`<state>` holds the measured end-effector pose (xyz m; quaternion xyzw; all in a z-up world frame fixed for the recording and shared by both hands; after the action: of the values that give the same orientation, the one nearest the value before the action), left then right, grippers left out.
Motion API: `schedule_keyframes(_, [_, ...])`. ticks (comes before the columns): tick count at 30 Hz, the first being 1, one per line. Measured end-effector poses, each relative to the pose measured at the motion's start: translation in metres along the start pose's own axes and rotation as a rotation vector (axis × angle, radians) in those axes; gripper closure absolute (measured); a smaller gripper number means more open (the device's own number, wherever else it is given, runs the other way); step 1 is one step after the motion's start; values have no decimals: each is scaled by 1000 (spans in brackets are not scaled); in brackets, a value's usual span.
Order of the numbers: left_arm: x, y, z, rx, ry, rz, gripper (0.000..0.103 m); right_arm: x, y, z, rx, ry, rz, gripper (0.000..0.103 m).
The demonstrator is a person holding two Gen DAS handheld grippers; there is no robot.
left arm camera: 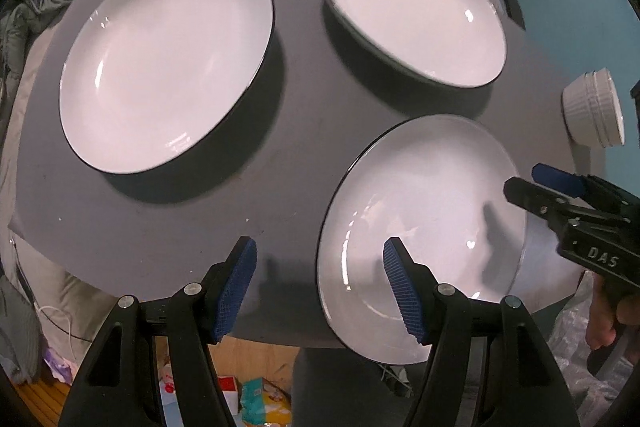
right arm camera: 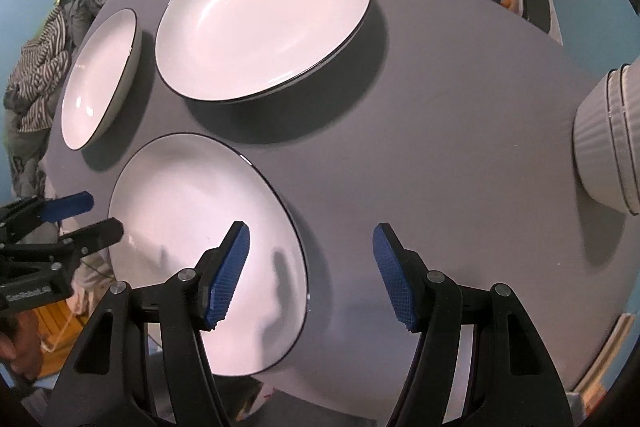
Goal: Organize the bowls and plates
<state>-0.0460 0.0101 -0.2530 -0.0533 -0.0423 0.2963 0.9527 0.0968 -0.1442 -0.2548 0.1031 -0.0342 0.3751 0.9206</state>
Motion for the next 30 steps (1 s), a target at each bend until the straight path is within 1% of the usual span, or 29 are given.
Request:
schedule_keyframes(8, [-10,5,-14,-39,21,11,36,-1,11,-5,19,-1,-2,38])
schedule_keyframes(10, [-10,11,-15,-50,28,17,36,-2,8,-8,24,1,-2,39])
schedule_keyframes(12, [-8,14,-17,-63,30,25,36,-4,5,-9,29,5,2,45])
schedule_keyframes(14, [-8,14,-18,-72,30,29,36,-6,6,-11,31,11,8,48])
schedule_keyframes(15, [-9,14,-19,-79,31,28,39,-6,5,-11,33,12,10,51])
schedule_keyframes(17, [-9,12,-20,-86,34,26,48,-5,7,-13,34,18,18,54])
schedule_keyframes(19, [-10,10,-22,-92,39,20,53,-6,5,-14,34,22,23,57])
schedule_keyframes(21, [-10,9,-25,-85,44,16,59,-7,3,-15,38,31,27,64])
schedule_keyframes(23, [-8,8,-27,-87,57,18,73,-8,2,-16,34,36,31,66])
schedule_keyframes(26, [-2,7,-28,-99,60,26,81,-8,0,-16,23,35,42,72])
schedule_keyframes(29, [1,7,-29,-102,59,29,83,-6,0,-17,16,40,40,81])
schedule_keyframes(30, [2,6,-30,-105,66,29,83,-5,-1,-17,21,42,37,82])
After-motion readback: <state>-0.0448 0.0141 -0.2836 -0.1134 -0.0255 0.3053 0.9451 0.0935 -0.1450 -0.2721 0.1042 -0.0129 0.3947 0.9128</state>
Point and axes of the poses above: each gripper's, at about its wrist camera, not at the fingertips, and z roughly against the way its jaws point, y to its left, x to its top, the point moved 1 cm from there along -z, roughly the way its jaws point
